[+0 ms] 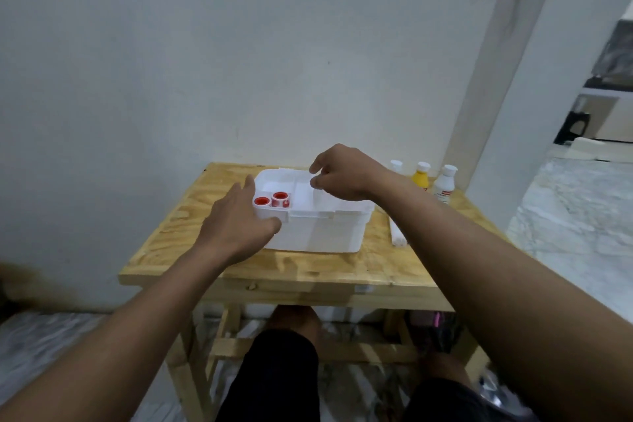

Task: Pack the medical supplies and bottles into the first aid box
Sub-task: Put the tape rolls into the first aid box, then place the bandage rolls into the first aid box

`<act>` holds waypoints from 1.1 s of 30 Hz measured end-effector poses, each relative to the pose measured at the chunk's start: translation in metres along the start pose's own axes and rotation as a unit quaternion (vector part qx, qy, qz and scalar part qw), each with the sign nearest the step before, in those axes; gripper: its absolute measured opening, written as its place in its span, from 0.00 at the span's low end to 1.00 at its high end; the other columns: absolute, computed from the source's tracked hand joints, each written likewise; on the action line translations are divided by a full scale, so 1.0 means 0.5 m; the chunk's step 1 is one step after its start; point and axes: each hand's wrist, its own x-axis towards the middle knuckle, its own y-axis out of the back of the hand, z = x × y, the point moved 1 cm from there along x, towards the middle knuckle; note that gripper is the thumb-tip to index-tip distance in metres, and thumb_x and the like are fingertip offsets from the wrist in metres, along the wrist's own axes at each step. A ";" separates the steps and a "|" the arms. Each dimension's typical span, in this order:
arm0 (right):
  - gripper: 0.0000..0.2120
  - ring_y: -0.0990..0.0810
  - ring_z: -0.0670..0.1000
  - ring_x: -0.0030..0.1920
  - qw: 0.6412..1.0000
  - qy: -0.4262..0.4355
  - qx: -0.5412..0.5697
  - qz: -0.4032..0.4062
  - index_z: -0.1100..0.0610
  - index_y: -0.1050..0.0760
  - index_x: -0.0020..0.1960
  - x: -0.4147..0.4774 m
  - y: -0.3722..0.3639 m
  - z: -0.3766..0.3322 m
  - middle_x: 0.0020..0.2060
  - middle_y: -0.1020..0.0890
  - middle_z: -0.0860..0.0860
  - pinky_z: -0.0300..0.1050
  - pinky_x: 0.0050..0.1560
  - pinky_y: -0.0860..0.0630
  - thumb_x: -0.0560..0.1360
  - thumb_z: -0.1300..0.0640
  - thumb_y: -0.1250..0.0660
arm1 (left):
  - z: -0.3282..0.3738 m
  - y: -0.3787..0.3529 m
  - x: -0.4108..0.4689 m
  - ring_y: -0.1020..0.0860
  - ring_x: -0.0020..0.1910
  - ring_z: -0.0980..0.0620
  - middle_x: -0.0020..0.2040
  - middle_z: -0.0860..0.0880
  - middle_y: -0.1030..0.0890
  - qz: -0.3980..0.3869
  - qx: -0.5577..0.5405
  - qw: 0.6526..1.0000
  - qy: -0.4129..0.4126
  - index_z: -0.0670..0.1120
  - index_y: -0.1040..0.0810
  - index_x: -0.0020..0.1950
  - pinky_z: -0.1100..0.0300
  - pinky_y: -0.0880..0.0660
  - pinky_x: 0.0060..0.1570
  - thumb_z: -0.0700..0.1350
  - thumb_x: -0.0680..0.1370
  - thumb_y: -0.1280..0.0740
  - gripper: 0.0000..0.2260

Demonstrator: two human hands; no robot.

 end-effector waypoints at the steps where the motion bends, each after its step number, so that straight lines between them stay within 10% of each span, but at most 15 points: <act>1: 0.16 0.22 0.53 0.59 1.000 -0.007 0.000 0.006 0.54 0.21 0.64 -0.008 0.010 0.012 0.59 0.20 0.51 0.46 0.57 0.25 0.77 0.54 0.34 | 0.013 -0.002 -0.005 0.36 0.75 0.41 0.80 0.46 0.39 0.019 0.025 1.000 0.004 0.49 0.46 0.81 0.43 0.33 0.69 0.54 0.74 0.32 0.39; 7: 0.16 0.22 0.52 0.57 0.997 -0.067 -0.005 0.037 0.52 0.21 0.62 -0.065 0.063 0.105 0.56 0.18 0.50 0.44 0.54 0.27 0.76 0.56 0.36 | 0.141 -0.035 -0.057 0.45 0.79 0.46 0.80 0.44 0.40 0.153 0.012 0.980 -0.123 0.46 0.41 0.81 0.49 0.43 0.77 0.49 0.79 0.36 0.32; 14: 0.18 0.22 0.55 0.60 0.983 -0.171 -0.036 0.056 0.54 0.22 0.65 -0.153 0.104 0.235 0.61 0.19 0.53 0.46 0.57 0.25 0.75 0.55 0.34 | 0.277 -0.152 -0.079 0.37 0.77 0.46 0.76 0.44 0.31 0.088 0.027 0.953 -0.290 0.45 0.32 0.77 0.51 0.40 0.76 0.50 0.80 0.36 0.25; 33: 0.22 0.23 0.57 0.61 0.964 -0.263 -0.012 0.025 0.56 0.29 0.69 -0.192 0.001 0.431 0.64 0.22 0.56 0.52 0.57 0.25 0.79 0.46 0.38 | 0.377 -0.399 0.063 0.31 0.70 0.43 0.67 0.48 0.22 -0.062 0.188 0.940 -0.278 0.50 0.27 0.70 0.44 0.35 0.67 0.53 0.83 0.46 0.19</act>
